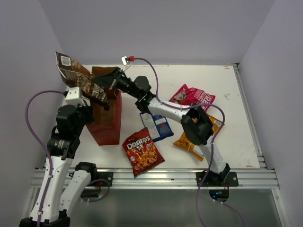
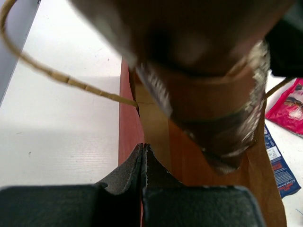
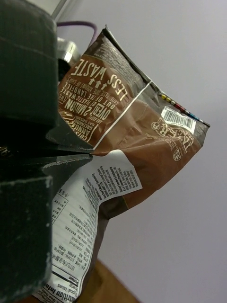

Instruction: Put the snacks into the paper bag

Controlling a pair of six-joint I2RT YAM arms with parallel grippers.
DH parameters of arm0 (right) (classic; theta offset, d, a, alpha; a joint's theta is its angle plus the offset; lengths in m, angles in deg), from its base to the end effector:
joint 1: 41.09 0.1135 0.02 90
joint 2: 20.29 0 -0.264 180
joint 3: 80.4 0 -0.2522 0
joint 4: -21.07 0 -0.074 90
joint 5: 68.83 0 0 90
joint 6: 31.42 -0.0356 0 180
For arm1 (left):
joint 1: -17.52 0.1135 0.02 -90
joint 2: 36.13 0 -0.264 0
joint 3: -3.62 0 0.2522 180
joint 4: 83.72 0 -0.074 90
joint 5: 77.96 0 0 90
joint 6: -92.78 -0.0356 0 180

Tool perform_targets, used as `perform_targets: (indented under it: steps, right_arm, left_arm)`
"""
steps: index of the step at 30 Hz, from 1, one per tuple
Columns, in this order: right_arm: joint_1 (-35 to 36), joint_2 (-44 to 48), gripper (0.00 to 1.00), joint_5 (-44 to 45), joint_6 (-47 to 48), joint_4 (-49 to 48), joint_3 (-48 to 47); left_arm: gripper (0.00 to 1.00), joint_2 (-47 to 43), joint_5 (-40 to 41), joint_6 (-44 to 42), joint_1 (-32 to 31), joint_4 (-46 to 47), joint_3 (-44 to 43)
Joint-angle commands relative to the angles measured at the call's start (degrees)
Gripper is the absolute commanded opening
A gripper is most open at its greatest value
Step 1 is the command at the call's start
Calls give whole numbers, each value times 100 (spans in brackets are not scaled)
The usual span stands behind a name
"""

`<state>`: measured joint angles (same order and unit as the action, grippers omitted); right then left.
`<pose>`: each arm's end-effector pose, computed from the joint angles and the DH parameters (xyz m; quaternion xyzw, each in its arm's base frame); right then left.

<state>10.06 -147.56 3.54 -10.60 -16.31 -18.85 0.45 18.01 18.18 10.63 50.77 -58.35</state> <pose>0.3202 0.4148 0.3365 -0.0510 0.5192 0.7759 0.3547 0.1380 -0.0129 0.3413 -0.0905 0.8142 -0.0687 0.5694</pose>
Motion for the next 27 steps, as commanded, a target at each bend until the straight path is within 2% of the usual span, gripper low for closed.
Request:
perform_targets:
  steps: [1, 5, 6, 8, 10, 12, 17, 21, 27]
  right_arm:
    - [123, 606, 5, -109, 90, -476, 237]
    - [123, 624, 15, -250, 142, -468, 282]
    - [123, 632, 25, -259, 169, -433, 247]
    - [123, 641, 30, -329, 204, -415, 203]
    - [114, 676, 42, -373, 318, -284, 141]
    - [114, 781, 47, -434, 440, -187, 132]
    - [114, 1045, 50, -514, 696, 77, 168]
    - [105, 1204, 44, -522, 854, 357, 246]
    - [114, 1282, 46, -558, 906, 174, 606]
  left_arm:
    - [0, 7, -18, -72, -22, 195, 13]
    - [0, 16, -26, -81, -22, 195, 22]
    - [0, 7, -26, -81, -14, 195, 13]
    - [0, -2, -18, -81, -22, 186, 13]
    - [0, -2, -18, -81, -14, 186, 13]
    - [0, -2, -18, -72, -22, 186, 13]
    - [0, -2, -26, -81, -22, 186, 4]
    - [0, -10, -35, -81, -22, 186, 4]
    - [0, -10, -35, -90, -22, 178, -5]
